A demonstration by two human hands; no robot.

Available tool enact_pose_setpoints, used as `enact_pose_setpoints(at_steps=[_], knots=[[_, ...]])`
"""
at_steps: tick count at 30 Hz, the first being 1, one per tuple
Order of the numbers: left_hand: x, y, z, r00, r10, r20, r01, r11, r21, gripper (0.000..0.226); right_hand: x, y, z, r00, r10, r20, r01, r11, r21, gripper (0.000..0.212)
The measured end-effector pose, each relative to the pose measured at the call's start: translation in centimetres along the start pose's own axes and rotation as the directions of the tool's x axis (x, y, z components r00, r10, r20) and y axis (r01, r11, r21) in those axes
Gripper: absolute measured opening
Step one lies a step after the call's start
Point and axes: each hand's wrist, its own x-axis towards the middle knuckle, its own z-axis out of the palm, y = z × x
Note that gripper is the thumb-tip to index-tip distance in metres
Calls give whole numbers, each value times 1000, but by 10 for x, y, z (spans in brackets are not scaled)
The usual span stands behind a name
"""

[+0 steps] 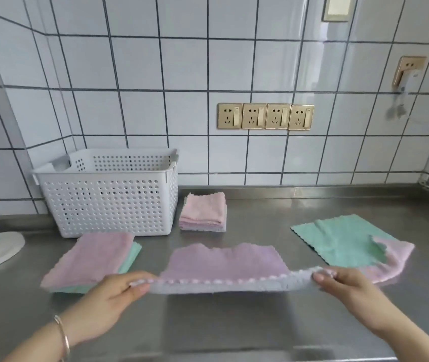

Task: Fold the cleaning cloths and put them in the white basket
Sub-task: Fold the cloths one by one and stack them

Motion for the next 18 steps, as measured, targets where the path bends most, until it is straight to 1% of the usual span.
enact_pose_setpoints(at_steps=[2, 3, 6, 7, 8, 10, 11, 14, 15, 16, 17, 18], knots=[[-19, -23, 11, 995, -50, 81, 49, 999, 14, 20, -17, 23, 10, 995, 42, 93, -36, 997, -65, 46], [-25, -28, 16, 991, -63, 115, 63, 998, 8, 25, -25, 27, 14, 988, 64, 138, -52, 995, -89, 47], [-37, -41, 26, 982, -82, 172, 80, 997, 22, 57, -37, 38, 19, 981, 121, 153, -106, 989, -104, 48], [-38, -42, 26, 981, -83, 178, 79, 996, 32, 58, -40, 40, 19, 977, 150, 150, -134, 984, -116, 46], [-39, -42, 26, 979, -92, 180, 86, 996, 39, 52, -43, 41, 19, 976, 160, 148, -143, 983, -118, 42], [-36, -34, 26, 971, -139, 194, 138, 990, 21, 44, -47, 34, 22, 968, 182, 171, -162, 979, -126, 44], [-32, -33, 26, 970, -151, 192, 151, 988, 15, 48, -46, 31, 23, 969, 183, 168, -163, 979, -125, 47], [-13, -42, 25, 976, -180, 120, 171, 982, 84, 82, -38, 21, 26, 978, 170, 119, -160, 983, -91, 49], [-6, -42, 25, 975, -202, 93, 193, 976, 97, 84, -33, 20, 26, 983, 153, 103, -142, 984, -105, 45], [1, -40, 27, 969, -236, 68, 229, 968, 101, 81, -27, 19, 28, 984, 158, 85, -147, 982, -121, 40], [9, -38, 31, 963, -265, 42, 260, 961, 94, 73, -19, 19, 29, 984, 163, 65, -153, 979, -132, 38], [18, -35, 35, 956, -292, 6, 290, 952, 93, 61, -11, 21, 31, 984, 171, 39, -165, 977, -138, 37]])
